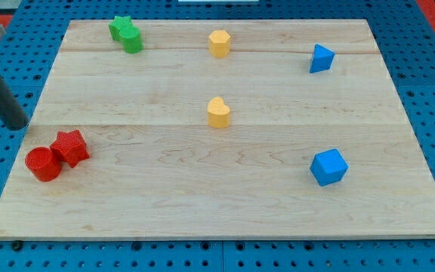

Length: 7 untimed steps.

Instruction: Point at the red circle

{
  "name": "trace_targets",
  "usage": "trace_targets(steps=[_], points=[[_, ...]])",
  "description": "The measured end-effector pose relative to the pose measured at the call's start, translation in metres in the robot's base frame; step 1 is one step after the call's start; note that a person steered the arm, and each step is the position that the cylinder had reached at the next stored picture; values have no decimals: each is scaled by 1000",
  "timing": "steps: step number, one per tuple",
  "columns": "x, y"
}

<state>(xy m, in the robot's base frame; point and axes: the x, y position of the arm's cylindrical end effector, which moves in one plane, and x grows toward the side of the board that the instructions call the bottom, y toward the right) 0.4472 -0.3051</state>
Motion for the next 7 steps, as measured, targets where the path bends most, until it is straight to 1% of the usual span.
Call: trace_targets(steps=[2, 3, 4, 5, 7], points=[[-3, 1], [13, 1], [56, 1], [62, 0], [59, 0]])
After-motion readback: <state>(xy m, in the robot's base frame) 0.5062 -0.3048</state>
